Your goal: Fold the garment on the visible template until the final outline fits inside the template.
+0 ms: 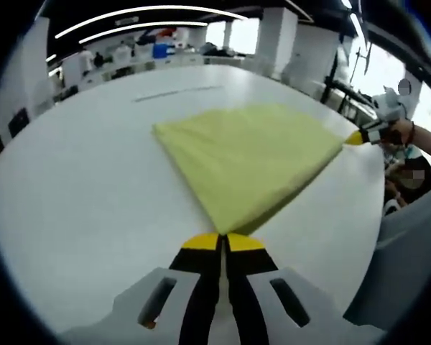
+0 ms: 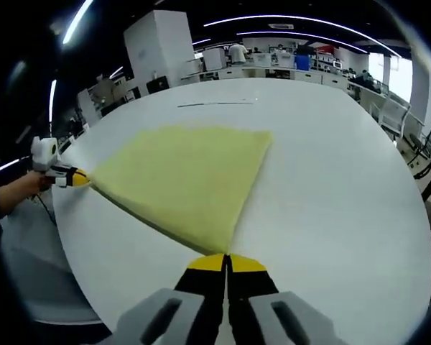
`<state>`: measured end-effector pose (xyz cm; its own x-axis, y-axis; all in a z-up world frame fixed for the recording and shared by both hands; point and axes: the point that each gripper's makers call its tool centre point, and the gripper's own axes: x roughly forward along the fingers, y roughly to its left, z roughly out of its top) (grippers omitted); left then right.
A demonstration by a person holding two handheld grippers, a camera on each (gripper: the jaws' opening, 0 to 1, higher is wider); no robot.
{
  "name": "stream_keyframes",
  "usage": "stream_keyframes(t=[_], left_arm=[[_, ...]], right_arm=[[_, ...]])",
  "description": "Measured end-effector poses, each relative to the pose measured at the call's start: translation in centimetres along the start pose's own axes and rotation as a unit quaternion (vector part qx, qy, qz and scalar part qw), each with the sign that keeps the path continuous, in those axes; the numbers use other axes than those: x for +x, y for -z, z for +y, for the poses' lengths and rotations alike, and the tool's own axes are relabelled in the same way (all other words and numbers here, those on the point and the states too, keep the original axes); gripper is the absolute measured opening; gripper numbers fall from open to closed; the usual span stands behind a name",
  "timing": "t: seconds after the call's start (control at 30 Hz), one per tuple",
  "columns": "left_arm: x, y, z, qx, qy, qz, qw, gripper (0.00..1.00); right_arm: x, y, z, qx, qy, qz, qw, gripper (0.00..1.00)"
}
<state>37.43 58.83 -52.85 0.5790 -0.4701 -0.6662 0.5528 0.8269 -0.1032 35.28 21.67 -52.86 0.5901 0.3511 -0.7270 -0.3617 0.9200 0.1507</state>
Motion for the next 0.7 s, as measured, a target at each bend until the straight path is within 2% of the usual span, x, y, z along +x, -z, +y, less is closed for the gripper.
stream_keyframes(t=[0.37, 0.47, 0.6, 0.7], left_arm=[[-0.12, 0.29, -0.07, -0.013, -0.001, 0.005, 0.9999, 0.0], [-0.1, 0.29, -0.07, -0.031, 0.006, 0.004, 0.9995, 0.0], [-0.07, 0.51, -0.19, -0.029, 0.007, 0.005, 0.9995, 0.0], [-0.06, 0.5, -0.03, -0.055, 0.006, -0.002, 0.9985, 0.0]], right_arm=[[-0.01, 0.08, 0.2, -0.012, 0.0, 0.007, 0.9999, 0.0], [0.11, 0.09, 0.16, 0.0, 0.0, 0.009, 1.0, 0.0], [0.31, 0.12, 0.16, 0.011, 0.001, 0.01, 0.9999, 0.0], [0.29, 0.15, 0.18, 0.004, 0.003, 0.013, 0.9999, 0.0]])
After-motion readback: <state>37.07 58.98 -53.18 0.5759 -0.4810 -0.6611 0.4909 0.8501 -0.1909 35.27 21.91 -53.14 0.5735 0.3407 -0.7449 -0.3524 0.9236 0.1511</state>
